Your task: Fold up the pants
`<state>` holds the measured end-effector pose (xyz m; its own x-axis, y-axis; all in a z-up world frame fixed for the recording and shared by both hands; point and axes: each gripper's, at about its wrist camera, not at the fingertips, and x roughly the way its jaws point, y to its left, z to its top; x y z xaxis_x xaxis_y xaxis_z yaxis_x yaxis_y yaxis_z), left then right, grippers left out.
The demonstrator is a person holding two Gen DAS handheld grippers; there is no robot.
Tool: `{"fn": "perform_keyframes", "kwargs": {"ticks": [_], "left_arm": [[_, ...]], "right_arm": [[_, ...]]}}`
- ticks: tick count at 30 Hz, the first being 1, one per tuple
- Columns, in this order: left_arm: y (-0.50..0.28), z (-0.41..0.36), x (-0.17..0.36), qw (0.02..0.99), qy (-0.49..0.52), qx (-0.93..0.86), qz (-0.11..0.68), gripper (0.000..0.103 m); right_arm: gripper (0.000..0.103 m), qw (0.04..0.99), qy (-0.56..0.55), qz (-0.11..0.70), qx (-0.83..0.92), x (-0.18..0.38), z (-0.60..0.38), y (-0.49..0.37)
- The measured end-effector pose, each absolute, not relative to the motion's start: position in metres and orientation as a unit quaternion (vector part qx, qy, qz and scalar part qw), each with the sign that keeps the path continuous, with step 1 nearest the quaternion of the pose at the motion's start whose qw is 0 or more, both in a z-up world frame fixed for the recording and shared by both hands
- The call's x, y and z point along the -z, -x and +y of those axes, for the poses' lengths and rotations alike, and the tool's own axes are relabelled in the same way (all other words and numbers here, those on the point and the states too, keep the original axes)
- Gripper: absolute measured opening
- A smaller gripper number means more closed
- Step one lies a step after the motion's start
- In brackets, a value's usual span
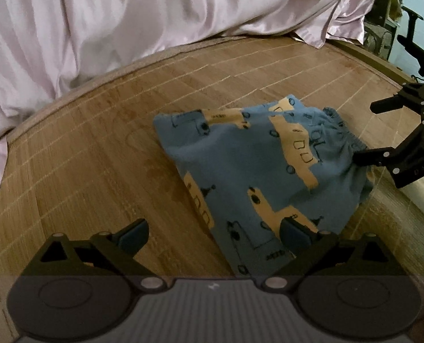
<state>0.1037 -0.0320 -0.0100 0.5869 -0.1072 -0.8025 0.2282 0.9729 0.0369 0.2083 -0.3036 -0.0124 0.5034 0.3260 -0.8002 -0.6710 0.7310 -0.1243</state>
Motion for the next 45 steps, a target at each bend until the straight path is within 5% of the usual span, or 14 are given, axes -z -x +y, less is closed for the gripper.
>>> {"fn": "perform_keyframes", "kwargs": {"ticks": [23,28,39,45], "left_arm": [[-0.102,-0.020,0.019,0.852,0.041,0.140,0.503,0.102],[-0.107,-0.010,0.024,0.846,0.106,0.138,0.503,0.093],[-0.112,-0.007,0.027,0.844,0.163,0.119,0.497,0.077],[-0.117,-0.007,0.029,0.843,0.175,0.118,0.496,0.076]], "right_arm": [[0.102,0.887,0.083,0.339,-0.302,-0.002,-0.310,-0.220],[0.102,0.890,0.027,0.349,-0.291,0.003,-0.306,-0.242],[0.075,0.853,-0.008,0.444,-0.276,0.029,-0.280,-0.296],[0.060,0.847,-0.036,0.447,-0.284,0.036,-0.283,-0.296]]}}
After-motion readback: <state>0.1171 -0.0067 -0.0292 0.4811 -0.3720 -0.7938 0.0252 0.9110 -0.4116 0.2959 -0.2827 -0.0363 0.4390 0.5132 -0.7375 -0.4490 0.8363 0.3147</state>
